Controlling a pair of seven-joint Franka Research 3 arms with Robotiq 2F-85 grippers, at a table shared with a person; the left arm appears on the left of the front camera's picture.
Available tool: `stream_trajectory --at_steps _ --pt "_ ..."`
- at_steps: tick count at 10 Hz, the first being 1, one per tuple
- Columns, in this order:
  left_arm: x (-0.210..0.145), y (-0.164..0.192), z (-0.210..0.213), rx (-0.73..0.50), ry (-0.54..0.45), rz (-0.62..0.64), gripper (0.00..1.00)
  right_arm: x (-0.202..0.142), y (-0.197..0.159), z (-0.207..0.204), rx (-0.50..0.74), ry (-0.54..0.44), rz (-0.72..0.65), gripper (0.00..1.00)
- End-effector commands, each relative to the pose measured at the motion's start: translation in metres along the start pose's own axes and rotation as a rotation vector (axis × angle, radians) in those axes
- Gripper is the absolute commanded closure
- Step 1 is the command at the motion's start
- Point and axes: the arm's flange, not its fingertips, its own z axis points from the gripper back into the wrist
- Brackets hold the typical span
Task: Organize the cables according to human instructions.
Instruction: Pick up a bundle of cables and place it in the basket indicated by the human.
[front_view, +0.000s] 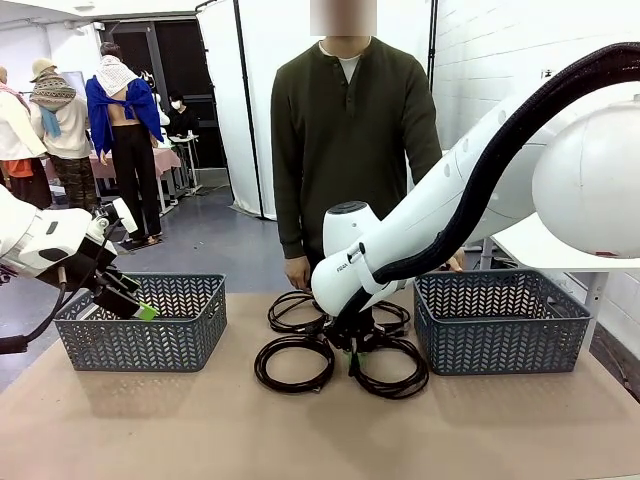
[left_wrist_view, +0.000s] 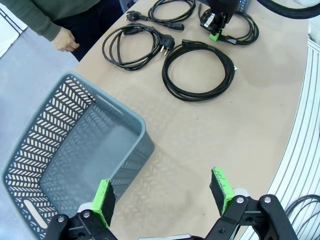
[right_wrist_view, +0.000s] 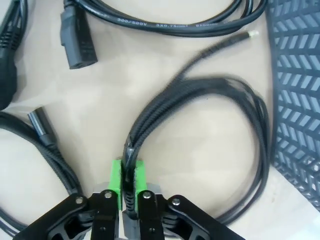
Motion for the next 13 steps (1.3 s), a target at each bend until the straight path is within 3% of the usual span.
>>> stream_trajectory --at_steps 1,4,8,10,13 --pt "-0.001 0.002 -0.001 -0.005 -0.007 0.011 0.00 0.000 0.001 0.007 0.017 -0.003 0.006 1.00" --pt "-0.001 0.002 -0.001 -0.005 -0.007 0.011 0.00 -0.003 -0.002 0.022 0.012 -0.012 0.016 1.00" --pt "-0.001 0.002 -0.001 -0.005 -0.007 0.011 0.00 -0.011 0.006 0.100 0.113 0.000 0.219 1.00" --pt "-0.001 0.002 -0.001 -0.005 -0.007 0.011 0.00 -0.015 0.007 0.134 0.153 0.008 0.445 1.00" --pt "-0.001 0.002 -0.001 -0.005 -0.007 0.011 0.00 -0.023 -0.007 0.167 0.115 -0.056 0.787 1.00"
